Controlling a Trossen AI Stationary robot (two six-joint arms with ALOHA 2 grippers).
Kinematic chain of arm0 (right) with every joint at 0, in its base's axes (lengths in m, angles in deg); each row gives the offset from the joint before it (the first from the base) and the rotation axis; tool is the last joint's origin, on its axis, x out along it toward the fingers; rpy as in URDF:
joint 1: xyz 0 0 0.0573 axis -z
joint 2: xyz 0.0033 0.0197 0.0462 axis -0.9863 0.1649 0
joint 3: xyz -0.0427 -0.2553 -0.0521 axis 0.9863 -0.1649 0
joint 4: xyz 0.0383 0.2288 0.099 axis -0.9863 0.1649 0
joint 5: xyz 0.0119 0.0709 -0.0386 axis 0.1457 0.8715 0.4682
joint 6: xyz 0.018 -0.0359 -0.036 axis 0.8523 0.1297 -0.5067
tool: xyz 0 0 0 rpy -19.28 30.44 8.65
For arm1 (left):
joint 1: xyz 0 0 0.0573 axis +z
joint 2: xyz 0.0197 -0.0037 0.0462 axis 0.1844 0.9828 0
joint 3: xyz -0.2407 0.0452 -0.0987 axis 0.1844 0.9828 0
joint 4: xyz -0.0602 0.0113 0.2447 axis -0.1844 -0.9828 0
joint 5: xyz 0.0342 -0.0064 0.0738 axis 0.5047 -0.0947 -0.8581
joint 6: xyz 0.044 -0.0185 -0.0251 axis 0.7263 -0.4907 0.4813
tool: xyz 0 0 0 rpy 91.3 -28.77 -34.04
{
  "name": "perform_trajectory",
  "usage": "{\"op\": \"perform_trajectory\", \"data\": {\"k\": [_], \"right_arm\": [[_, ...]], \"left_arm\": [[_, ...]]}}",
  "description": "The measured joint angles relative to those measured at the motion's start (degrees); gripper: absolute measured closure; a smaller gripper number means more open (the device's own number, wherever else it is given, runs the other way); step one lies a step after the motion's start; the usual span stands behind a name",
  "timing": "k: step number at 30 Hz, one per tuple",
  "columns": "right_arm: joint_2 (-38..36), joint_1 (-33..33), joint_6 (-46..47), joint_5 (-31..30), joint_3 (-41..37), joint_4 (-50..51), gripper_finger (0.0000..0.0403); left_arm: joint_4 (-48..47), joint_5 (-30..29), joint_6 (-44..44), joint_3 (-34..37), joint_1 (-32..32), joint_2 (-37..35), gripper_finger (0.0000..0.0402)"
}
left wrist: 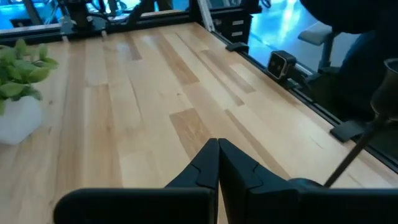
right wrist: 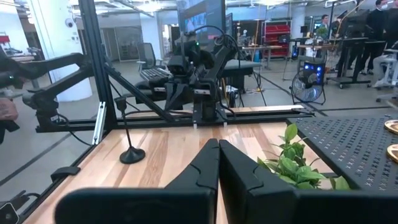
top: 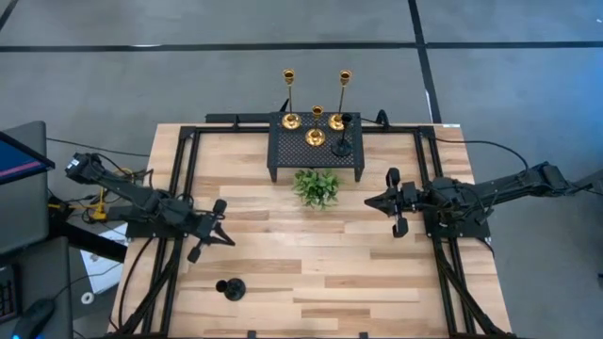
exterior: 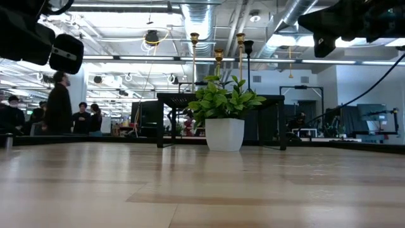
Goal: Pick & Place candle stick holders
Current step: Put the black candle holder on the shelf
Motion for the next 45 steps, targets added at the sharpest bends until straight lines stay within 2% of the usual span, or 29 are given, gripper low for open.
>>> {"op": "perform_trajectory", "data": {"k": [3, 9, 17, 23, 27, 36, 41, 45], "right_arm": [[-0.01, 0.00, 0.08, 0.00, 0.00, -0.01, 0.0403], [-0.01, 0.00, 0.08, 0.00, 0.00, 0.11, 0.0403], [-0.01, 0.00, 0.06, 0.02, 0.00, 0.17, 0.0403], [-0.01, 0.00, 0.70, 0.02, 0.00, 0.17, 0.0403], [-0.01, 0.00, 2.41, 0.04, 0.00, 0.15, 0.0403], [-0.01, 0.00, 4.60, 0.04, 0.02, 0.15, 0.0403], [-0.01, 0.00, 4.61, 0.04, 0.04, 0.15, 0.0403], [-0.01, 0.01, 4.60, 0.04, 0.04, 0.15, 0.0403]], "left_arm": [[0.86, -0.13, 0.11, 0.84, -1.08, 0.00, 0.0398], [1.11, -0.11, -5.00, 3.44, -3.92, -0.01, 0.0398], [1.44, 4.57, -5.47, 5.06, -9.72, -0.01, 0.0398], [1.43, 8.37, 1.86, 5.06, -13.77, 0.01, 0.0398], [1.36, 8.73, 3.12, 5.06, -15.23, 0.74, 0.0397], [2.00, 8.32, 0.89, 5.06, -15.23, 6.18, 0.0395], [9.57, 6.90, 0.74, 5.01, -15.23, 10.39, 0.0393], [13.15, 6.49, 0.72, 4.99, -15.18, 13.94, 0.0373]]}}
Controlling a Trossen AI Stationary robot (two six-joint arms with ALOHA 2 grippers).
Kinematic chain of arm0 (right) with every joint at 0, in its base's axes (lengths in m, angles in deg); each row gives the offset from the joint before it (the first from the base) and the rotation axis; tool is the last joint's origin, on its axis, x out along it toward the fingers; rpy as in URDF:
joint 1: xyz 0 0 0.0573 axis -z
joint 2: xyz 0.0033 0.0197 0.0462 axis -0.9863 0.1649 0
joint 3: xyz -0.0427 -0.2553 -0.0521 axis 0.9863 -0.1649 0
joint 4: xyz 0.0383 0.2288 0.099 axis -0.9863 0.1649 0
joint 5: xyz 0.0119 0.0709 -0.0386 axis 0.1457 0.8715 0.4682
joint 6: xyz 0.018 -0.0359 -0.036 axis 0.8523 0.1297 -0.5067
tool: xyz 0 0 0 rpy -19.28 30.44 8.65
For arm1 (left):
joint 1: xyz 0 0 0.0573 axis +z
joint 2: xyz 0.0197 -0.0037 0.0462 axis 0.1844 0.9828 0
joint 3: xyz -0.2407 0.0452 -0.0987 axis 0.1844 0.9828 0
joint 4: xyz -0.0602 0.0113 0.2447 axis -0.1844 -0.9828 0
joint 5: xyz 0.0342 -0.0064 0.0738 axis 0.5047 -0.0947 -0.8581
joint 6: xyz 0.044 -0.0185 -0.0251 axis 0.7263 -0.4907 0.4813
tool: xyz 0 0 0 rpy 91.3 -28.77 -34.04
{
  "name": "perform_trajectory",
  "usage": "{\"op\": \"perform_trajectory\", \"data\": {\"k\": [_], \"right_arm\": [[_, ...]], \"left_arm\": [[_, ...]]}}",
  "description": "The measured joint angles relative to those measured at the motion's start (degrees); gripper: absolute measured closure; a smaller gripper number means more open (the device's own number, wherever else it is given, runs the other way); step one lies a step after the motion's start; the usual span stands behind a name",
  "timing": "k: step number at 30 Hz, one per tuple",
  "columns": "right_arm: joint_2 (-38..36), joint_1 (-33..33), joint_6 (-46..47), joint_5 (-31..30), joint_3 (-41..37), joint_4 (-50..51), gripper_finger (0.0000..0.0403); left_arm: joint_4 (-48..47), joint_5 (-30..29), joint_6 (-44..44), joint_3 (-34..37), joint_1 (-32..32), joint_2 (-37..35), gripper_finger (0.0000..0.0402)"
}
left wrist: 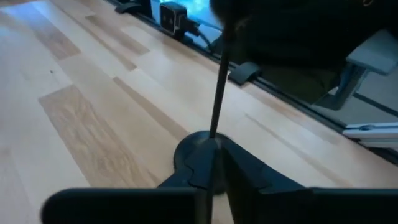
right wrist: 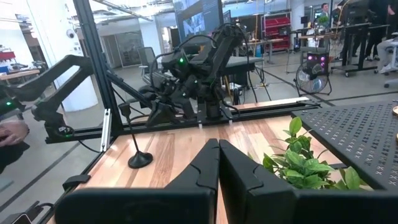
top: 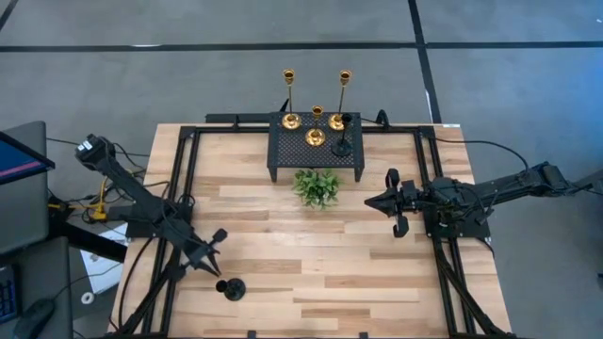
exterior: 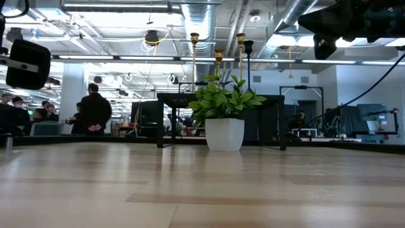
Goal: Pick & Place candle stick holders
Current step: Put the black candle holder on the shelf
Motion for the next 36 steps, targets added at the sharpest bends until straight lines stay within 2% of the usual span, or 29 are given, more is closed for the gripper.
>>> {"op": "perform_trajectory", "data": {"k": [7, 13, 19, 26, 36], "right_arm": [[0.00, 0.01, 0.02, 0.00, 0.00, 0.00, 0.0403], [0.00, 0.00, 0.02, 0.00, 0.00, 0.00, 0.0403], [0.00, -0.01, 0.02, 0.00, 0.00, 0.02, 0.0403], [0.00, 0.00, 0.02, 0.00, 0.00, 0.02, 0.0403], [0.00, 0.00, 0.02, 0.02, 0.00, 0.04, 0.0403]], "left_arm": [[7.28, -3.40, -1.91, 0.00, 0.07, 6.87, 0.0306], [13.93, -2.41, -2.22, -0.04, 0.06, 14.14, 0.0252], [23.30, -2.27, -4.97, -0.04, 0.06, 22.34, 0.0216], [32.88, 1.36, -6.69, -0.04, 0.06, 30.70, 0.0207], [42.55, 1.39, -6.88, -0.04, 0.06, 37.85, 0.0222]]}}
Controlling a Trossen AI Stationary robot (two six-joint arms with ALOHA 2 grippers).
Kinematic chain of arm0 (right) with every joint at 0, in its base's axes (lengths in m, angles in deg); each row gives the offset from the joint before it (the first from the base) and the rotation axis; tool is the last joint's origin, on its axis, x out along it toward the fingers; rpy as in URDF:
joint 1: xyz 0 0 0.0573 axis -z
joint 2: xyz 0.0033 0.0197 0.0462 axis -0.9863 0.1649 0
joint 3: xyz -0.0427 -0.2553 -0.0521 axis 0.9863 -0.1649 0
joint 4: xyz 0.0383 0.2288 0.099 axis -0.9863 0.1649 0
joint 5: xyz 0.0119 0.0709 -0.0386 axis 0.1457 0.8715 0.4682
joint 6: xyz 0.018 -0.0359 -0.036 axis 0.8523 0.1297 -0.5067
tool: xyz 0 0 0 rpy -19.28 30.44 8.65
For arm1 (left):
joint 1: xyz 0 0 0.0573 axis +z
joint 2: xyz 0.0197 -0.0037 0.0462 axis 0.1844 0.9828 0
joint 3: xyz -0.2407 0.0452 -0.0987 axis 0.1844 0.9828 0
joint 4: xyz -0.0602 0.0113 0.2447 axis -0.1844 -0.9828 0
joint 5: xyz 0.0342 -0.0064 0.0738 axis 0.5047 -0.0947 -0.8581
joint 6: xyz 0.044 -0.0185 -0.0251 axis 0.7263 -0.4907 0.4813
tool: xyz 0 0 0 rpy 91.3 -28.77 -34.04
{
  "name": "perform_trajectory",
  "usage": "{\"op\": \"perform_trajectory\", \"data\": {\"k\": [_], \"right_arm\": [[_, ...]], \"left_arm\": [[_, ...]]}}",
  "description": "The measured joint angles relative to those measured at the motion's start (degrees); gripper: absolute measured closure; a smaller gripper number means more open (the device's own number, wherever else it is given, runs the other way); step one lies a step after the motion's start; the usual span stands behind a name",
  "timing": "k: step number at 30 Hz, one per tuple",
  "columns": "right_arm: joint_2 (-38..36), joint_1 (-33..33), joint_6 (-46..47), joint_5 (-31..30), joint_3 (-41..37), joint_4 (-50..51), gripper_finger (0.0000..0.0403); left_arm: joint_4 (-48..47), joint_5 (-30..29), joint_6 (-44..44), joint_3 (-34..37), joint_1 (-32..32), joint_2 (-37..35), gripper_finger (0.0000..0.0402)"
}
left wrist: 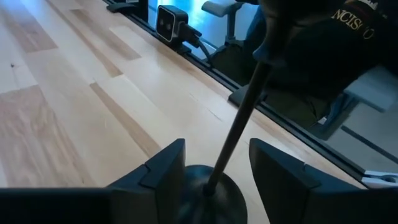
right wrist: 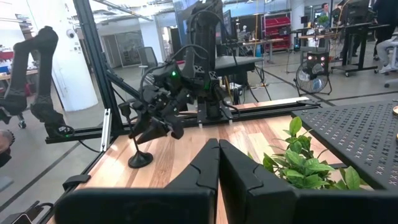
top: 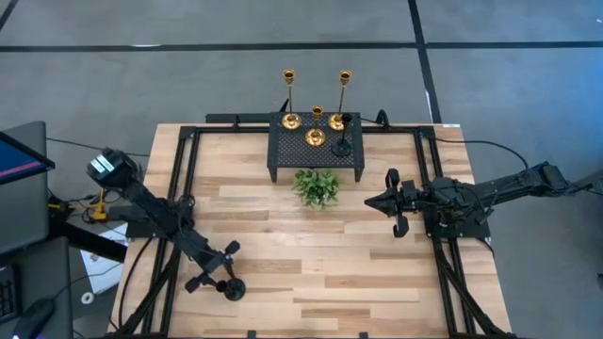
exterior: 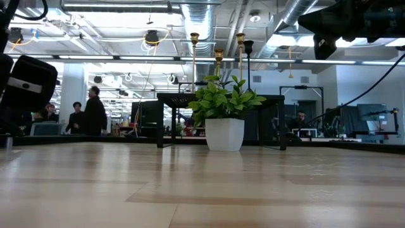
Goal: Pick & Place candle stick holders
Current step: Put the black candle holder on the shelf
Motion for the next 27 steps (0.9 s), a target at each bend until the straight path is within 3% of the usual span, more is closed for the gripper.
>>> {"op": "perform_trajectory", "data": {"k": [7, 22, 27], "right_arm": [[0.00, 0.01, 0.00, -0.01, 0.00, 0.01, 0.0403], [0.01, 0.01, 0.00, -0.01, 0.00, 0.04, 0.0403], [0.00, 0.00, 0.00, 0.00, 0.00, 0.42, 0.0403]], "left_arm": [[1.47, 0.02, 0.00, -0.04, 0.00, 1.93, 0.0250], [3.40, -0.04, 0.04, -0.07, -0.09, 1.93, 0.0367], [4.40, -0.48, 0.00, -0.11, -0.11, 1.93, 0.0385]]}}
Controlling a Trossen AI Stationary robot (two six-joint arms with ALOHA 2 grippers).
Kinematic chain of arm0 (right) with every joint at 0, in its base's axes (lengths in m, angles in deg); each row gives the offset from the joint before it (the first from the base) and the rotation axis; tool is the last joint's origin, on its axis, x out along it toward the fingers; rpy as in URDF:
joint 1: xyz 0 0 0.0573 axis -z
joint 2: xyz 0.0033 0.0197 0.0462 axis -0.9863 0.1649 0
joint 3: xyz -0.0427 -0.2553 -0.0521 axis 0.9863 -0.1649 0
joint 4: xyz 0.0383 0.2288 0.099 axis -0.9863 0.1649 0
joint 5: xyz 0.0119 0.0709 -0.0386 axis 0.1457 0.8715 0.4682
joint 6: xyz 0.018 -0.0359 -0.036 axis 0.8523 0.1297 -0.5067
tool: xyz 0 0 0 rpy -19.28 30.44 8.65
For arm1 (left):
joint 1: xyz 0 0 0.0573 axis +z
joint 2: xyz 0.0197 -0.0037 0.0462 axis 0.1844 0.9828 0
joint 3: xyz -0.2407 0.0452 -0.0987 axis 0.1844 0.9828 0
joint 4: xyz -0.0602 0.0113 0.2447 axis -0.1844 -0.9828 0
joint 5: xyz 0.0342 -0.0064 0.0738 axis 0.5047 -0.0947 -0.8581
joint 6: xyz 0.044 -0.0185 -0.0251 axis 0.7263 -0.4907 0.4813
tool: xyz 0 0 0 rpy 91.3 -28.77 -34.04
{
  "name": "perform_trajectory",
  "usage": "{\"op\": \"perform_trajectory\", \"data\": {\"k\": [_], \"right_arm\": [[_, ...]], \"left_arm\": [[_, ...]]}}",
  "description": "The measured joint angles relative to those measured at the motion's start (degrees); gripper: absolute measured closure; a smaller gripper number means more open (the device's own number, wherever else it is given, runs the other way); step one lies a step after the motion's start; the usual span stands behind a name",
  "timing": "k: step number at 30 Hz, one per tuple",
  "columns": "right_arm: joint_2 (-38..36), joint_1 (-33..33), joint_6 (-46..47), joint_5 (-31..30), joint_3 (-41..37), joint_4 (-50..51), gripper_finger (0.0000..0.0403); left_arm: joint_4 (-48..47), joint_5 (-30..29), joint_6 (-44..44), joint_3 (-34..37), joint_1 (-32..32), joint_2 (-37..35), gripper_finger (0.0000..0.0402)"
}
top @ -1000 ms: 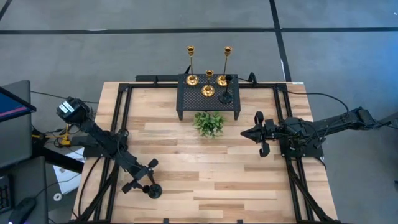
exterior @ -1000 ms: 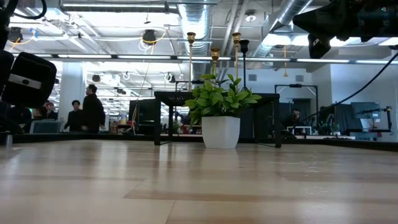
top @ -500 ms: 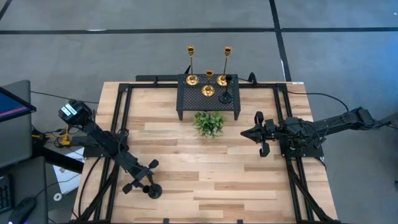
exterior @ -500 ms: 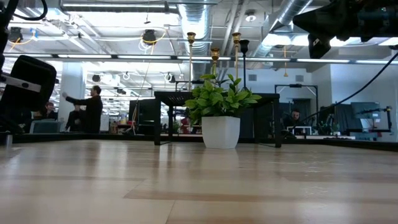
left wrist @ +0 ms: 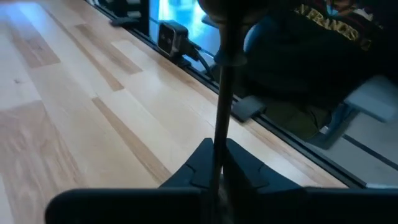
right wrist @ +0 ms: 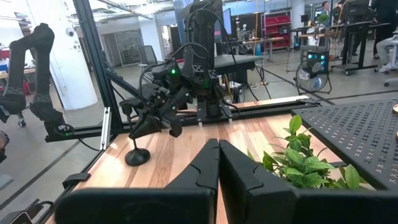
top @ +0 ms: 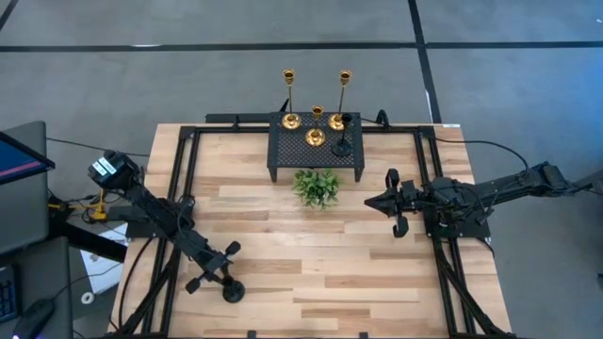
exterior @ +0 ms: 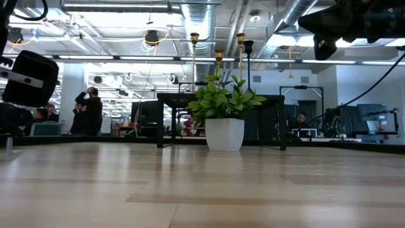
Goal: Pick & Place candle stick holders
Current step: Put the black candle holder on the shelf
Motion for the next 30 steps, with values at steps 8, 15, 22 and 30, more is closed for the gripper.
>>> {"op": "perform_trajectory", "data": {"k": [8, 15, 22, 30], "right_arm": [[0.02, 0.00, 0.00, 0.00, 0.00, 1.34, 0.0403], [0.01, 0.00, -0.01, 0.00, 0.00, 1.85, 0.0403], [0.00, 0.00, -0.01, 0.00, 0.00, 2.89, 0.0403], [0.02, 0.00, 0.00, 0.01, 0.00, 6.26, 0.0403]], "left_arm": [[1.70, -13.81, -4.00, -0.07, 0.00, -0.17, 0.0388], [1.50, -23.00, -3.95, -4.60, 1.84, -0.24, 0.0388], [-4.09, -24.46, -3.85, -8.88, 10.02, -4.85, 0.0388], [-23.42, -24.46, -0.93, -17.27, 22.11, -14.14, 0.0388]]}}
